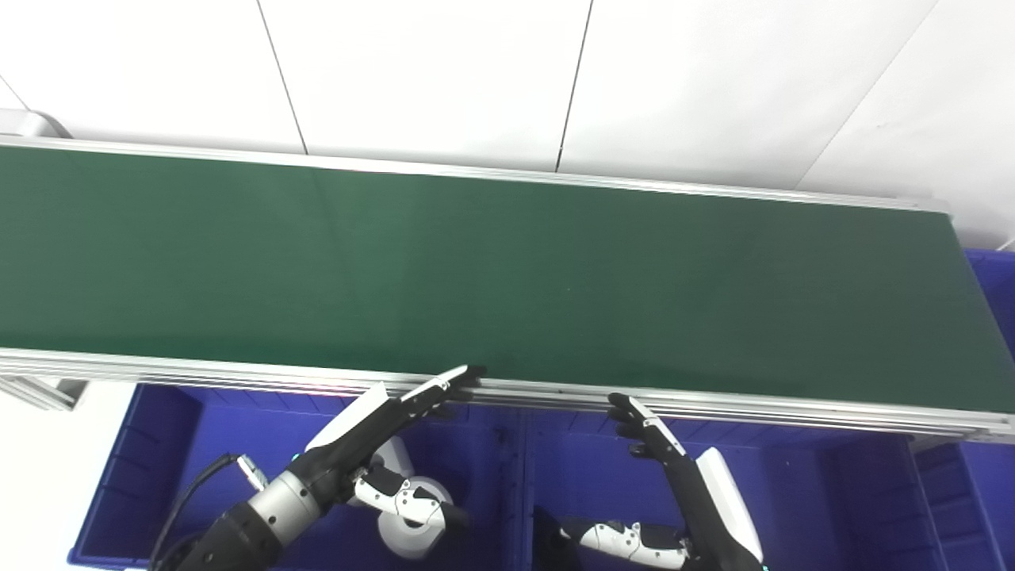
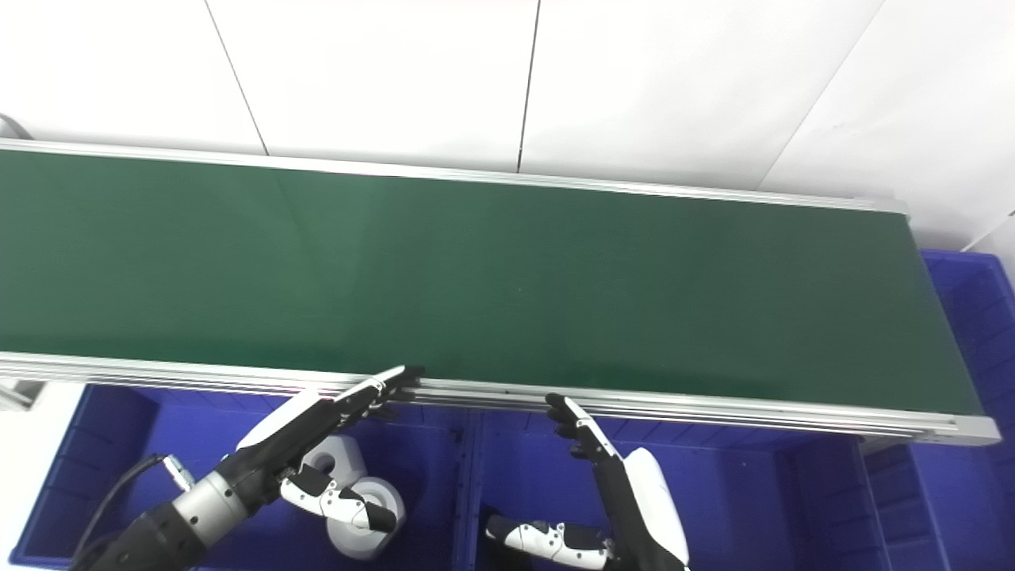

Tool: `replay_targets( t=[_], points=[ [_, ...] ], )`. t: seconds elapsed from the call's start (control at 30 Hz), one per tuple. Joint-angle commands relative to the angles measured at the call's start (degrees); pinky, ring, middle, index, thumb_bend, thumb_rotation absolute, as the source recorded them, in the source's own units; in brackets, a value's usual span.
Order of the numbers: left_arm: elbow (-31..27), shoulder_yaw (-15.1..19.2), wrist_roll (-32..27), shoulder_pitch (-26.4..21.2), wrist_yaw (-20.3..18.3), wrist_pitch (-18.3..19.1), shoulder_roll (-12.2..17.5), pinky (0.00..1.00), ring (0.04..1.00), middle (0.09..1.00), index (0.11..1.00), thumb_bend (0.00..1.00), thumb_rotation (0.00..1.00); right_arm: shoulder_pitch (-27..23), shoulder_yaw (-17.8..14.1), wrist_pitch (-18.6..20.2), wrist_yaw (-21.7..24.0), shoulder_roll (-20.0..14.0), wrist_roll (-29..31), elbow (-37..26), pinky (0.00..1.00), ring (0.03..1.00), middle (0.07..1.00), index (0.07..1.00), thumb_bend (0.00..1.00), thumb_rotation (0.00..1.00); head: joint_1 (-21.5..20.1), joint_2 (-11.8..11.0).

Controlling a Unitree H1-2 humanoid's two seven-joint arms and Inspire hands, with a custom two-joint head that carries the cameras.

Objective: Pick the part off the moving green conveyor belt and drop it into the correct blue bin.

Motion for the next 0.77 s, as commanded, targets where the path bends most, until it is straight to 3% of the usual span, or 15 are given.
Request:
replay_targets(
  t=[0.0, 0.1, 0.33, 0.73],
  points=[
    [-1.7, 0.3, -2.6, 1.3, 1.3, -3.2, -0.4, 0.86, 0.921, 0.958, 0.969, 0.75, 0.30, 0.7, -0.2, 0.6, -0.4, 0.4, -0.6, -2.3, 0.78, 0.834, 0.861, 0.901, 0.81, 0.37, 0.1, 0.1],
    [-2.1, 0.5, -3.4, 2.7, 2.0, -3.0, -0.9, 0.85, 0.921, 0.962, 0.972, 0.73, 0.25, 0.7, -0.3, 0.9, -0.1, 0.4, -0.2, -2.4, 0.78, 0.842, 0.868, 0.905, 0.81, 0.37, 0.0, 0.1],
    [-1.7, 1.4, -4.0, 3.6, 2.7, -2.8, -1.4, 0.90, 0.948, 0.971, 0.976, 0.73, 0.25, 0.9, -0.3, 1.1, -0.3, 0.7, -0.8, -2.6, 0.79, 0.839, 0.864, 0.902, 0.81, 0.37, -0.1, 0.1],
    [-1.0, 1.3, -1.6, 2.9, 3.2, -2.4, -1.4, 0.88, 0.926, 0.951, 0.960, 0.76, 0.24, 0.3, -0.6, 1.5, 0.1, 0.4, 1.2, -2.4, 0.81, 0.850, 0.865, 0.910, 0.82, 0.33, -0.1, 0.0]
  ],
)
